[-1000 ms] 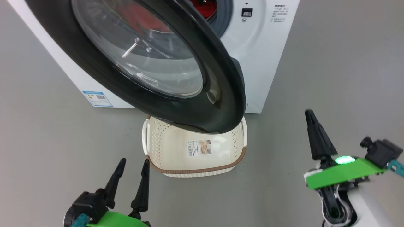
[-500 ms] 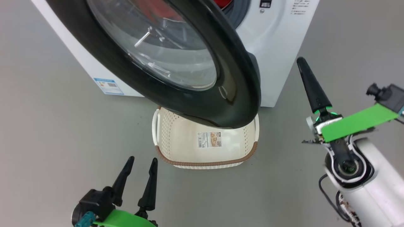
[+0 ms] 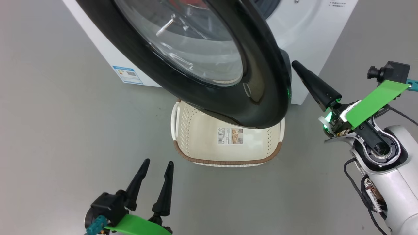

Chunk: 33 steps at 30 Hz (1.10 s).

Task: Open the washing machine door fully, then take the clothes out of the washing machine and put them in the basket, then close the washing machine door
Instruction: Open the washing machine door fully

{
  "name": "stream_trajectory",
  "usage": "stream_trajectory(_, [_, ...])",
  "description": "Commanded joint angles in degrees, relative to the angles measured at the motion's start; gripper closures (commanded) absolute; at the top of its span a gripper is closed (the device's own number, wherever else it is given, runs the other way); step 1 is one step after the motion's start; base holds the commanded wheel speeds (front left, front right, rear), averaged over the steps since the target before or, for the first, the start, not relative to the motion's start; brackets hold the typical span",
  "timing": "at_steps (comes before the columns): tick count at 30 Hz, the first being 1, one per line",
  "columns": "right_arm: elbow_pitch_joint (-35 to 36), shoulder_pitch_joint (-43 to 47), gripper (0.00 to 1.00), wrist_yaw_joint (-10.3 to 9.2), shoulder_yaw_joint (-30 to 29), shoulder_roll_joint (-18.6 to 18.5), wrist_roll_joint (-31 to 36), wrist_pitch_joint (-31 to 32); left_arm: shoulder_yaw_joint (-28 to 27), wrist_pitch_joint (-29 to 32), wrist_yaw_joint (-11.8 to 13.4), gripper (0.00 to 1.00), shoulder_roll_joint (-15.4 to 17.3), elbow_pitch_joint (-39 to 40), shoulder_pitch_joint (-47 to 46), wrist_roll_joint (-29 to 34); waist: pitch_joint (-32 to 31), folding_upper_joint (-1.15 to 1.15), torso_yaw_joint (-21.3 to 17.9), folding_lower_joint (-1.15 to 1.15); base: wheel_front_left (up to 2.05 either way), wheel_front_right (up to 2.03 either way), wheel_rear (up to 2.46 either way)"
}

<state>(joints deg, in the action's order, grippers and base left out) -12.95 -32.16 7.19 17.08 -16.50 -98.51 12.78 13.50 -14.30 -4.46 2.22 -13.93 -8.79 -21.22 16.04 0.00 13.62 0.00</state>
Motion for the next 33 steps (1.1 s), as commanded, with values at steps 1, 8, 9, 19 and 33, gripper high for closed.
stream_trajectory(1, [1.1, -0.9, 1.00, 0.30, 0.1, 0.3, -0.6, 0.9, -1.4, -0.7, 0.7, 0.00, 0.7, 1.5, -1.5, -0.2, 0.2, 0.00, 0.5, 0.00, 0.00, 0.00, 0.00])
stream_trajectory(8, [-1.7, 0.0, 1.00, 0.30, -2.0, 2.1, -1.4, 9.8, -0.2, -0.7, 1.1, 0.00, 0.7, 1.6, -1.1, -1.0, -0.5, 0.00, 2.4, 0.00, 0.00, 0.00, 0.00])
stream_trajectory(9, [-1.8, 0.3, 1.00, 0.30, -2.2, 2.4, -1.1, 10.7, 0.0, -0.7, 1.1, 0.00, 0.7, 1.6, -1.0, -1.1, -0.6, 0.00, 2.6, 0.00, 0.00, 0.00, 0.00])
stream_trajectory(19, [-1.1, 4.0, 1.00, 0.30, -2.9, 6.7, 3.0, 15.6, 0.2, -0.7, 1.5, 0.00, 0.7, 1.7, 0.2, -1.1, -3.4, 0.00, 5.4, 0.00, 0.00, 0.00, 0.00])
stream_trajectory(33, [-1.0, 7.8, 1.00, 0.30, -1.8, 10.2, 6.0, 18.5, -0.7, -0.7, 2.0, 0.00, 0.7, 2.4, 2.4, -0.4, -7.0, 0.00, 10.6, 0.00, 0.00, 0.00, 0.00])
